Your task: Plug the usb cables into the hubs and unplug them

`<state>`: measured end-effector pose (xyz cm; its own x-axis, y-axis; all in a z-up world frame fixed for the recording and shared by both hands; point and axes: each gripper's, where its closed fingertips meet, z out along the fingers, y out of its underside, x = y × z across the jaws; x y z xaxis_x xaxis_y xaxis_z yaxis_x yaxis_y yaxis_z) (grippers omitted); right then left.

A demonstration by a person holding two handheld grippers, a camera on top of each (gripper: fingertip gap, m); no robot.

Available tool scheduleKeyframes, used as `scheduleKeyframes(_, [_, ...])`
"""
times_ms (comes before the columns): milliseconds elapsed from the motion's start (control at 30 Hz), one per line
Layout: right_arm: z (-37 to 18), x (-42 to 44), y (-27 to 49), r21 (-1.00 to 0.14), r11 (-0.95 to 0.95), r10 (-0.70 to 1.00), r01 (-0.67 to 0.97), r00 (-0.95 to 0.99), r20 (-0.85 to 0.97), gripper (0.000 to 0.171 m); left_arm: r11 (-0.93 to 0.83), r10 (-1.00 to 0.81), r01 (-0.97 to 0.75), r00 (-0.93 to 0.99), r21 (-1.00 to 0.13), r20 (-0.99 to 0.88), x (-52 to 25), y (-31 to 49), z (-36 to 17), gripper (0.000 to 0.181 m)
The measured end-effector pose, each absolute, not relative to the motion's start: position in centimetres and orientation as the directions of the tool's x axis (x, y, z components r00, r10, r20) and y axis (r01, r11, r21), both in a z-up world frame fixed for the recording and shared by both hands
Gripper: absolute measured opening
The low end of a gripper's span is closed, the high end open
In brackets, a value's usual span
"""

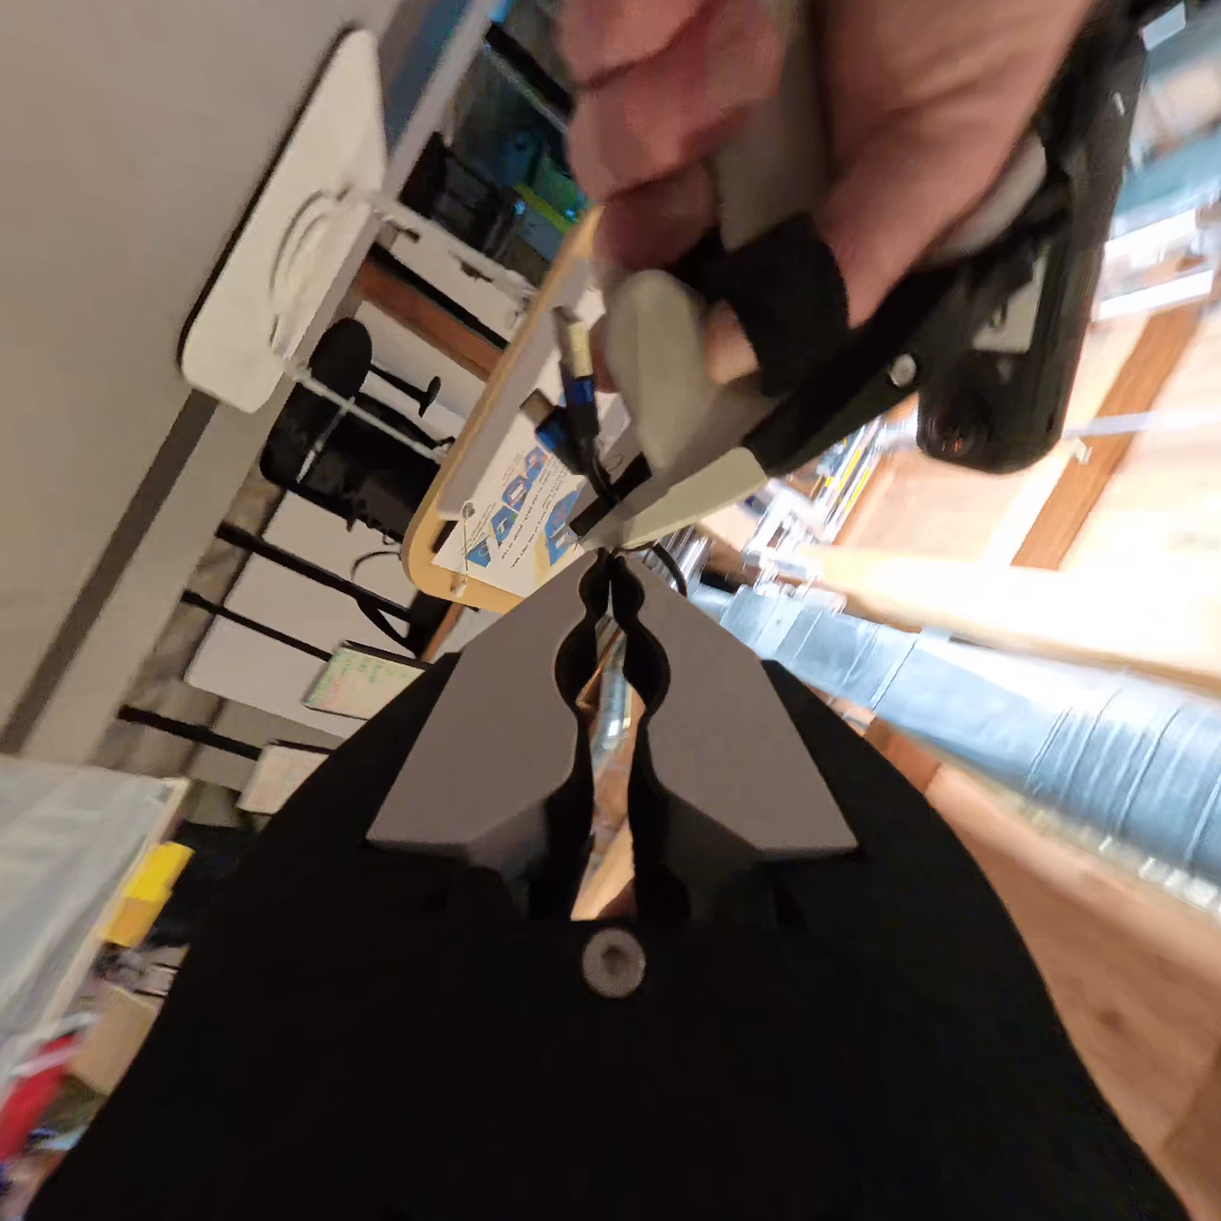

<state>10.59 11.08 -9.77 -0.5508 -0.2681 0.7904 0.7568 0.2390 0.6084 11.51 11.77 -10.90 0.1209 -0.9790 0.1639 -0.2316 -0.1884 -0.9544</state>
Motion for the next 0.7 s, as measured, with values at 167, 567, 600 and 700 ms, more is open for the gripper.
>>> scheduleKeyframes(167, [-9.5,10.9,10.7,0.377,0.325,-0.163,0.867,-0.341,0.926,0.004,-0.110,-0.984,-0.226,0.160,-0.968,0.074,11.3,12.5,-10.8,0.006])
scheduleKeyframes(567, [-7.1,11.2,8.2,-0.997,-0.018,0.755,-0.069,0.653,-0.059,0.032,0.423,-0.886,-0.095,0.167,-0.901,-0.433,11.6,9.5,-7.3,0.006])
scheduleKeyframes(600, [-7.3,11.2,8.1,-0.991,-0.061,0.774,-0.117,0.621,-0.121,0.033,0.445,-0.875,-0.082,0.172,-0.892,-0.452,11.6,9.3,-7.0,0.006])
scheduleKeyframes(700, [-7.9,10.5,7.6,-0.967,-0.147,0.803,-0.210,0.546,-0.241,0.034,0.494,-0.848,-0.072,0.181,-0.866,-0.499,11.6,8.9,-6.8,0.006])
